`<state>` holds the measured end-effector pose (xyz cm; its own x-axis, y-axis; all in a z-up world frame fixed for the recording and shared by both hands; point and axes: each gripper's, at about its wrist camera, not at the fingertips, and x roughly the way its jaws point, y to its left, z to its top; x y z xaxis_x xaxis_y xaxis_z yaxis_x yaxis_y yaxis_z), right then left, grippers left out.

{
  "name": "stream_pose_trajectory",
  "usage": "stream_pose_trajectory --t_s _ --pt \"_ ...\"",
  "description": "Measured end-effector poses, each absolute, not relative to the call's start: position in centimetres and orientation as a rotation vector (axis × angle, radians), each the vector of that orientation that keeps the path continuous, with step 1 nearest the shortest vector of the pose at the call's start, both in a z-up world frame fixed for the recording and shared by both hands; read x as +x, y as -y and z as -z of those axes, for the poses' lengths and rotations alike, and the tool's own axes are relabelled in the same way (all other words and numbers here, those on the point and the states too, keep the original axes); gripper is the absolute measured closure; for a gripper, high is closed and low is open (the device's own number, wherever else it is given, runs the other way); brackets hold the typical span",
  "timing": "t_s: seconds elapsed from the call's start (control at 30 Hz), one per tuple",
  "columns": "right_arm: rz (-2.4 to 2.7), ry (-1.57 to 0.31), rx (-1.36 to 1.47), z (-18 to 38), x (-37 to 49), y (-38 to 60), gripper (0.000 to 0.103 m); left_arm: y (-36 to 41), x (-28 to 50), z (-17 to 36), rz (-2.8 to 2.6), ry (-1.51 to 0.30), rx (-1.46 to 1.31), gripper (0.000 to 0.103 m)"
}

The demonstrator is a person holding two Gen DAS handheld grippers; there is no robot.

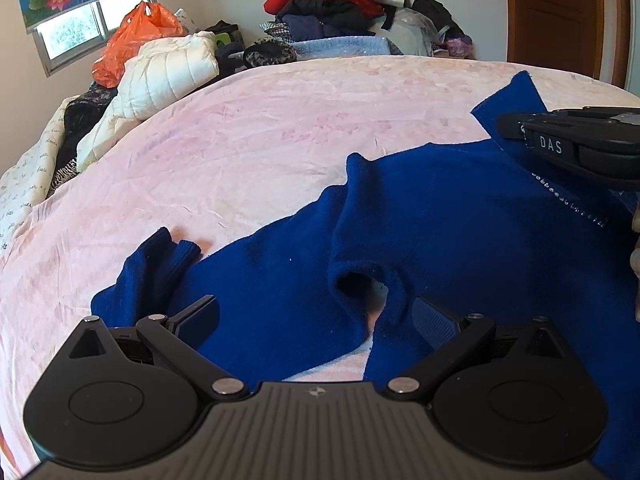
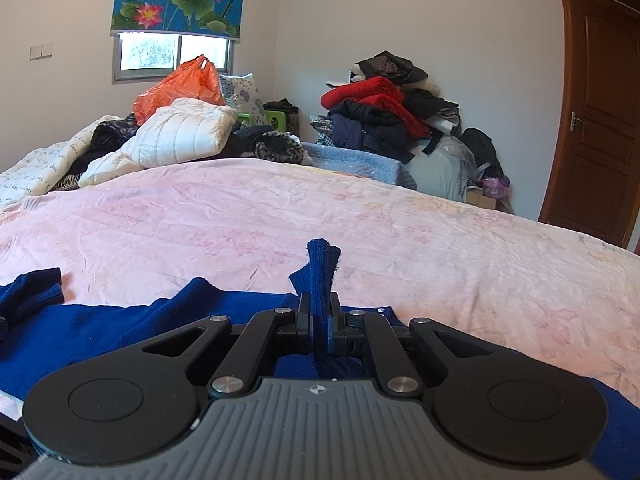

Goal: Fold small clothes

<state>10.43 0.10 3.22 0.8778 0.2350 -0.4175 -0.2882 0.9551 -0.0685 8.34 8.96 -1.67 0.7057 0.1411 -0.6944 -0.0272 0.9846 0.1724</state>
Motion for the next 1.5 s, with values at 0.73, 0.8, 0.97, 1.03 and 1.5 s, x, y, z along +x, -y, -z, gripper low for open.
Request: stream_pose_trajectory --t_s 0.73,0.8,0.97,1.03,1.5 --pt "-0.346 -0.493 -0.124 -0.7 12.8 -4.3 0.083 -10.1 7.7 1.9 -0.116 -0.808 0.143 0.0" --pt "-0.402 -0.563 -0.07 -0.3 13.3 -4.2 0.066 -10.2 7.5 1.7 -0.114 -0.806 0.145 0.0" --pt "-0.521 -0.564 0.311 -2.1 12.6 -0.3 0.065 -10.8 7.1 1.5 -0.134 -0.8 0.133 0.0" --pt "-0.506 -0.591 0.358 -2.3 12.7 0.4 0.064 -11.0 7.0 1.6 -0.137 -0.807 0.119 0.0" --pt "-0.43 -0.734 0.23 -0.3 11.9 -3.2 0.054 -16.6 4.0 0.7 -0.312 -0.771 0.056 0.0"
